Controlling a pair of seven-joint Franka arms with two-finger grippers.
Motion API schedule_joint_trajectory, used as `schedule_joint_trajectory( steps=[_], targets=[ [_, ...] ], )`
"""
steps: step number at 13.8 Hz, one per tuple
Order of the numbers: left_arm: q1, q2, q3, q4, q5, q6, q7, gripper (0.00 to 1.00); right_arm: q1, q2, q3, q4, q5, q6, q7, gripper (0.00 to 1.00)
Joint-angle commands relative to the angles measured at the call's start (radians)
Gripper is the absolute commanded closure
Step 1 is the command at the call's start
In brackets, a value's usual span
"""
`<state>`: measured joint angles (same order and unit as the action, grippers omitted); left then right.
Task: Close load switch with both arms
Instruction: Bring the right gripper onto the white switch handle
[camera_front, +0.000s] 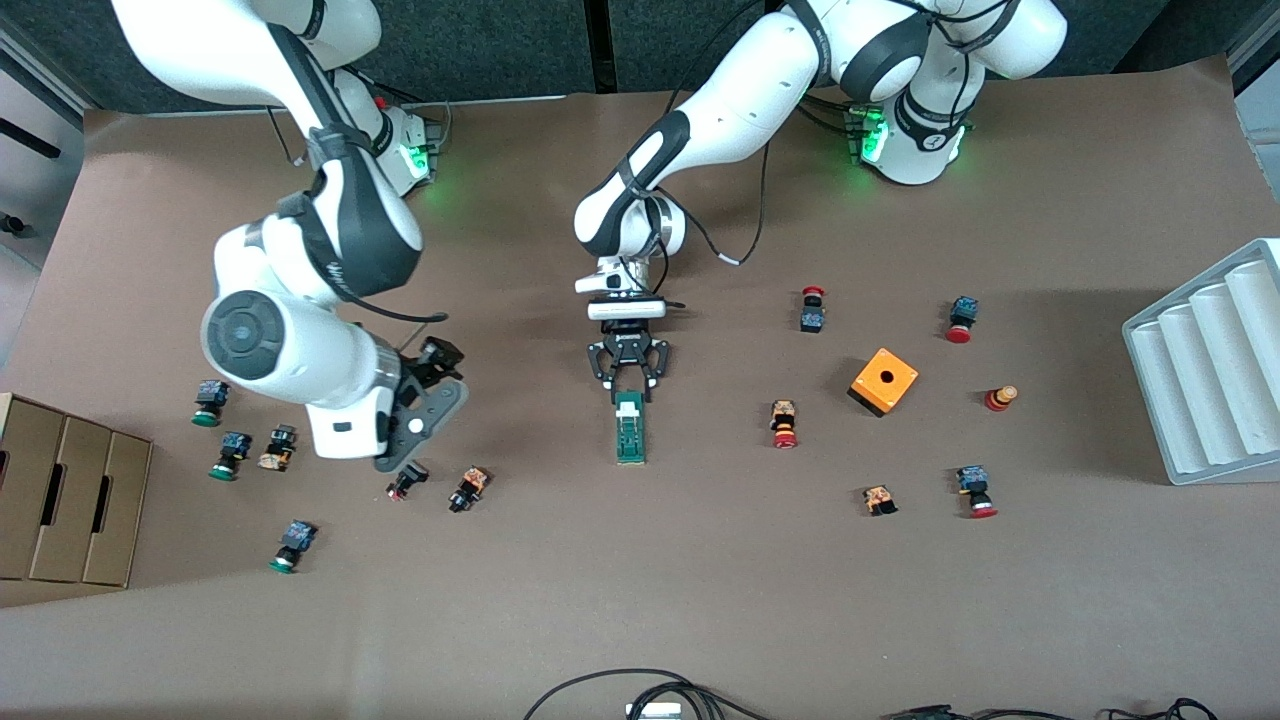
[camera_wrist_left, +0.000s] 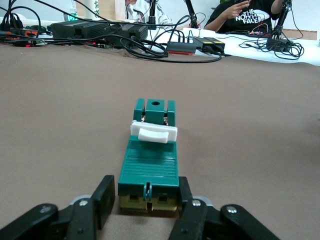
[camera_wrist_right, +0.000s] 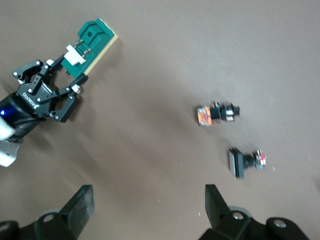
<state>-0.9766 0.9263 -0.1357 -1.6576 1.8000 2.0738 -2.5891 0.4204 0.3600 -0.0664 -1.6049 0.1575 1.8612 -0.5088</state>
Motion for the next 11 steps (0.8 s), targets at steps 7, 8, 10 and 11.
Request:
schedule_joint_trajectory(
  steps=[7, 8, 10, 11],
  targets=[
    [-0.019, 0.032, 0.005, 0.025, 0.009, -0.003, -0.034, 0.71, 0.136, 0.129, -0.009, 0.006, -0.050, 0.147, -0.063, 0.01],
    [-0.019, 0.032, 0.005, 0.024, 0.009, -0.003, -0.034, 0.71, 0.140, 0.140, -0.009, 0.006, -0.050, 0.164, -0.097, 0.01],
    [-0.019, 0.032, 0.005, 0.024, 0.009, -0.003, -0.034, 0.71, 0.150, 0.163, -0.007, 0.006, -0.047, 0.203, -0.144, 0.01],
    [-0.019, 0.032, 0.005, 0.024, 0.007, -0.003, -0.034, 0.71, 0.161, 0.174, -0.007, 0.006, -0.047, 0.223, -0.149, 0.01]
  ],
)
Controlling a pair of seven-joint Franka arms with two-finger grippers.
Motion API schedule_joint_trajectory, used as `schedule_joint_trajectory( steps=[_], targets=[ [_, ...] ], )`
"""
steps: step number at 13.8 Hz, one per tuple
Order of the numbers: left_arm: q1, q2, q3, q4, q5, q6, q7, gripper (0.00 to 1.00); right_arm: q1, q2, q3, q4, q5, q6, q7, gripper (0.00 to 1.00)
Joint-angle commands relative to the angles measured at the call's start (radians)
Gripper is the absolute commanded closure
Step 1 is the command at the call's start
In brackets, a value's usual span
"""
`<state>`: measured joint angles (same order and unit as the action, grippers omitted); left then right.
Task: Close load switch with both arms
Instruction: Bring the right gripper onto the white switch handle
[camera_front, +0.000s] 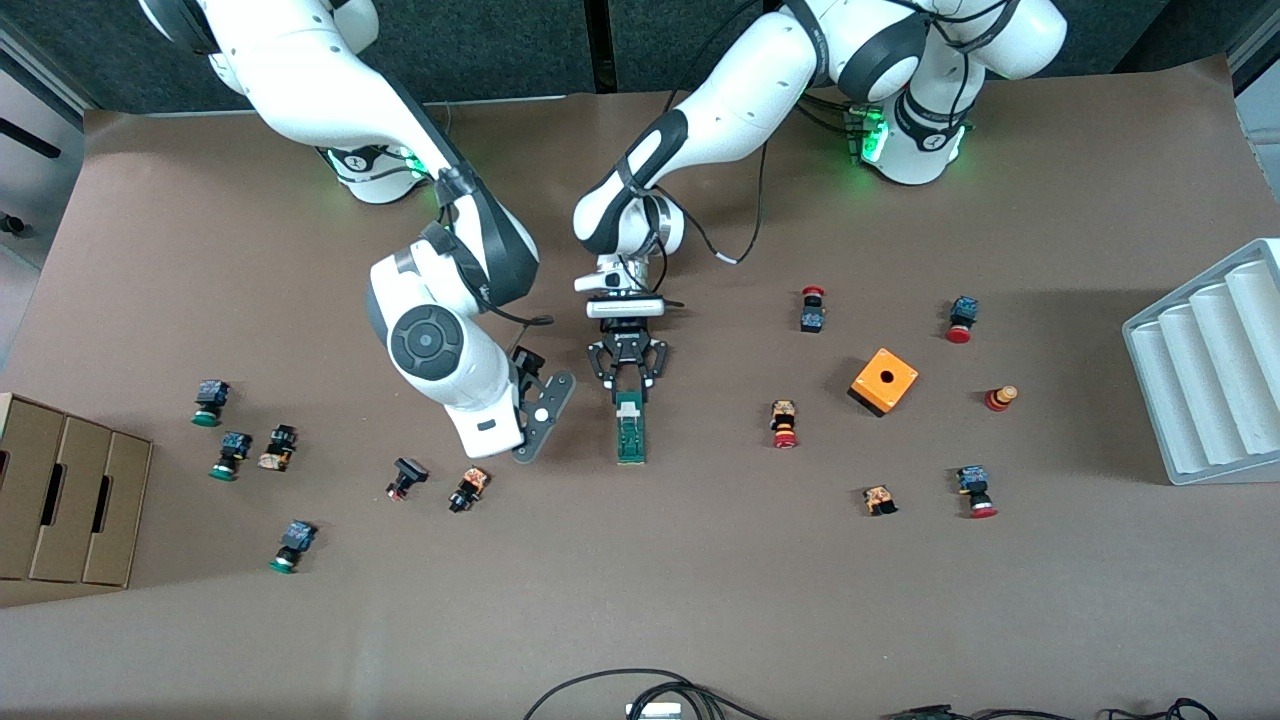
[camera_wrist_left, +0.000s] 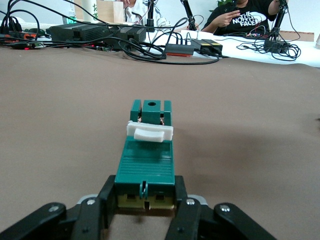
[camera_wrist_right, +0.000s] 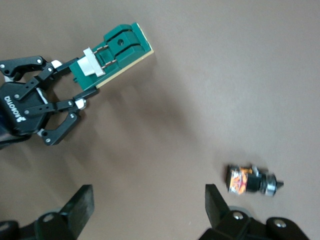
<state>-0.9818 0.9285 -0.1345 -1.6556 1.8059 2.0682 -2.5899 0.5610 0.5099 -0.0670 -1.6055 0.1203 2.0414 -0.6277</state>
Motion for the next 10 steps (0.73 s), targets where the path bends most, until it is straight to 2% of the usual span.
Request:
schedule_joint_trajectory(
  steps=[1, 5, 10],
  targets=[
    [-0.014, 0.030, 0.004, 0.022, 0.001, 0.003, -0.033, 0.71, 0.034, 0.033, -0.007, 0.006, -0.010, 0.077, -0.030, 0.01],
    [-0.014, 0.030, 0.004, 0.022, 0.001, 0.003, -0.033, 0.71, 0.086, 0.079, -0.007, 0.006, -0.013, 0.213, -0.030, 0.01],
    [-0.014, 0.029, 0.004, 0.020, 0.001, -0.002, -0.033, 0.71, 0.099, 0.130, -0.007, 0.004, -0.014, 0.293, -0.129, 0.01]
  ],
)
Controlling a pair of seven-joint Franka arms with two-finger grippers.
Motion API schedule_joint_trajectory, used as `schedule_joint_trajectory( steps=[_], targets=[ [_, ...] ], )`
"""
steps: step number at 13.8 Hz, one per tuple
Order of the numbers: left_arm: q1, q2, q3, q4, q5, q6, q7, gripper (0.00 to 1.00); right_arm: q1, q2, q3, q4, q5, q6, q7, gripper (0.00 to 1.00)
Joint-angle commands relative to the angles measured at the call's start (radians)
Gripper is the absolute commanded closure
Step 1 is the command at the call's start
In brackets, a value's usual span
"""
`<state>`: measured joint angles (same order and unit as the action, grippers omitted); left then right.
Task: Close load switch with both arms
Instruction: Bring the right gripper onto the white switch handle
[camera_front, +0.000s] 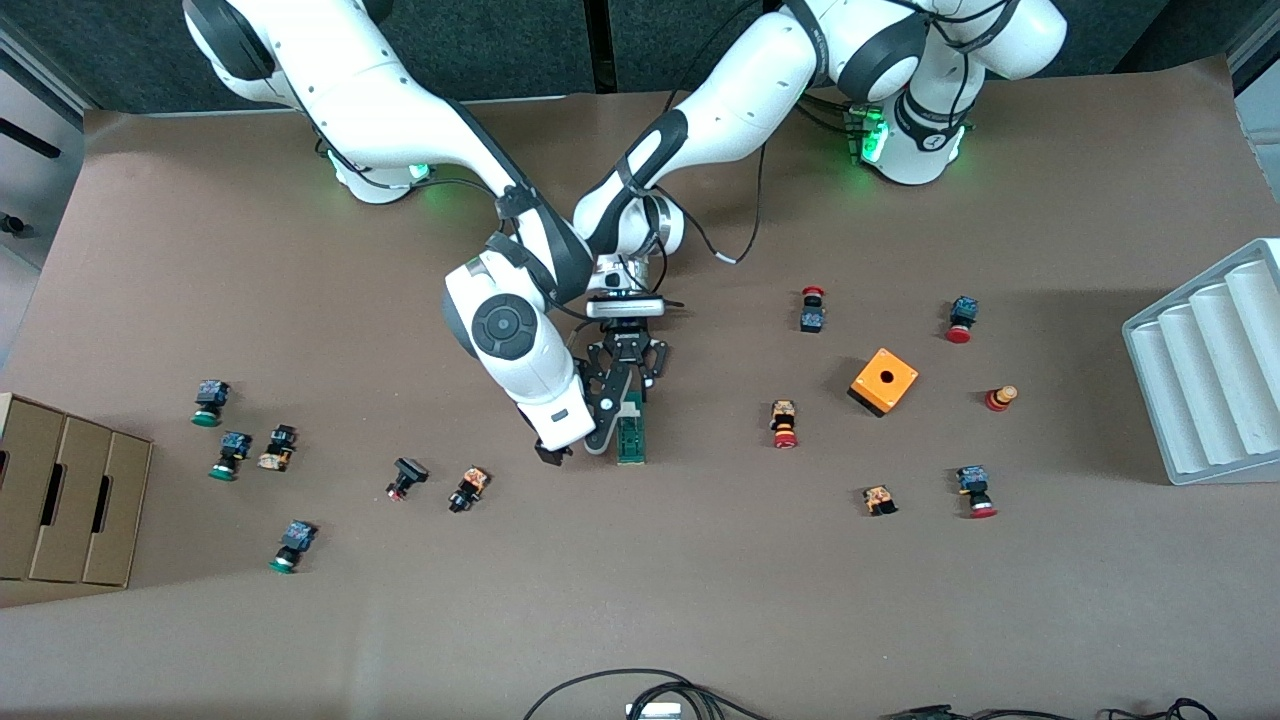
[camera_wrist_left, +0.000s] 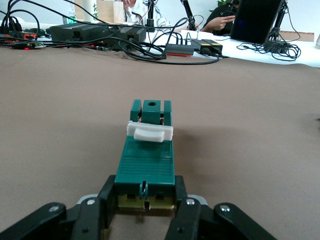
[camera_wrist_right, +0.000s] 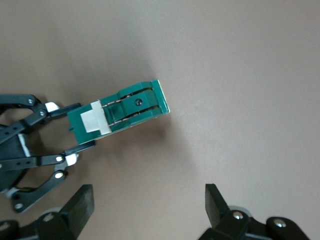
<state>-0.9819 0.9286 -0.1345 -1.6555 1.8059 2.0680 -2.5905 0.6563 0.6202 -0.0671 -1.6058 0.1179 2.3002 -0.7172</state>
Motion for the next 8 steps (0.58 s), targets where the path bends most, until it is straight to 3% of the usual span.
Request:
schedule_joint_trajectory(
  steps=[1, 8],
  targets=[
    [-0.014, 0.029, 0.004, 0.020, 0.001, -0.002, -0.033, 0.71, 0.005, 0.022, -0.006, 0.004, -0.011, 0.036, -0.039, 0.01],
    [-0.014, 0.029, 0.004, 0.020, 0.004, -0.002, -0.033, 0.71, 0.054, 0.049, -0.008, 0.006, -0.012, 0.070, -0.028, 0.01]
  ],
)
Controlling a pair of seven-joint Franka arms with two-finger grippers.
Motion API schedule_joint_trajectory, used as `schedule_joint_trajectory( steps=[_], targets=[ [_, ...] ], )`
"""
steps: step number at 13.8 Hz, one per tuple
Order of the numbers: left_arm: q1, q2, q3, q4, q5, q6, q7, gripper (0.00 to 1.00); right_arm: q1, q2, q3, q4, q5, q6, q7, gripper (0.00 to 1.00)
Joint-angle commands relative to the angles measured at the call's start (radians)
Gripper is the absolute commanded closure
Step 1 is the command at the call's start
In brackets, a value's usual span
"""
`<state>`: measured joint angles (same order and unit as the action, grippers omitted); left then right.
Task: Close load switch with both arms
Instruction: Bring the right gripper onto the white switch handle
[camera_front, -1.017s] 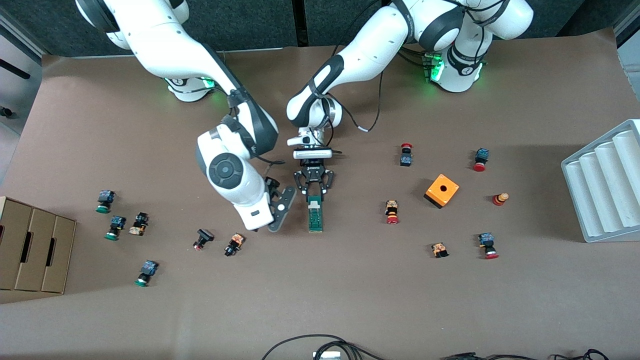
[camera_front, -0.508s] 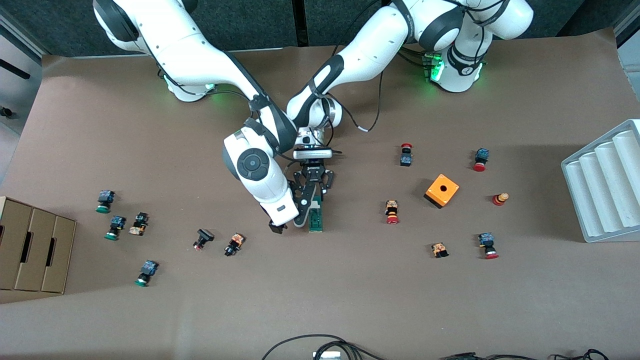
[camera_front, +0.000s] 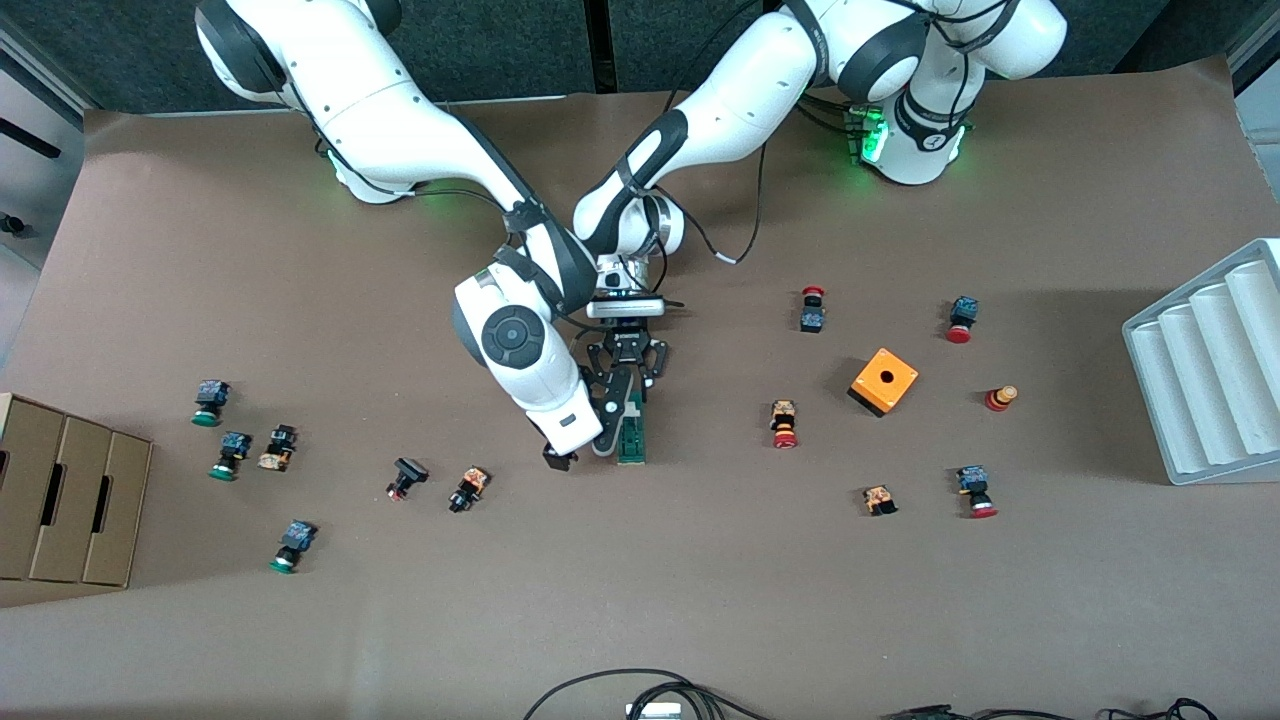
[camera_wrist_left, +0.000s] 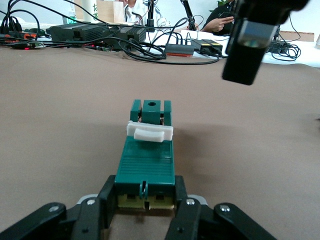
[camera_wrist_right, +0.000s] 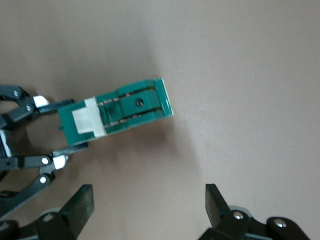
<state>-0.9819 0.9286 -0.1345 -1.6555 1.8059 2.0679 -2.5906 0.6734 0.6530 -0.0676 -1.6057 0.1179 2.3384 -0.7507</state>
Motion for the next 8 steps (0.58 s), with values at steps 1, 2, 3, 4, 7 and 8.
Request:
schedule_joint_trajectory(
  steps=[1, 2, 3, 4, 7, 8],
  targets=[
    [-0.014, 0.029, 0.004, 0.020, 0.004, -0.002, -0.033, 0.71, 0.047, 0.020, -0.008, 0.006, -0.012, 0.035, 0.005, 0.01],
    [-0.014, 0.029, 0.004, 0.020, 0.004, -0.002, -0.033, 0.71, 0.057, 0.028, -0.008, 0.006, -0.014, 0.047, 0.005, 0.01],
    [-0.014, 0.029, 0.004, 0.020, 0.004, -0.002, -0.033, 0.71, 0.067, 0.034, -0.009, 0.006, -0.018, 0.061, 0.002, 0.01],
    [-0.014, 0.029, 0.004, 0.020, 0.004, -0.002, -0.033, 0.71, 0.071, 0.045, -0.009, 0.007, -0.039, 0.076, 0.004, 0.01],
    [-0.014, 0.029, 0.004, 0.020, 0.003, -0.002, -0.033, 0.71, 0.084, 0.063, -0.008, 0.007, -0.061, 0.094, 0.007, 0.01],
    [-0.014, 0.029, 0.004, 0.020, 0.003, -0.002, -0.033, 0.71, 0.084, 0.069, -0.008, 0.007, -0.061, 0.094, 0.008, 0.01]
  ],
)
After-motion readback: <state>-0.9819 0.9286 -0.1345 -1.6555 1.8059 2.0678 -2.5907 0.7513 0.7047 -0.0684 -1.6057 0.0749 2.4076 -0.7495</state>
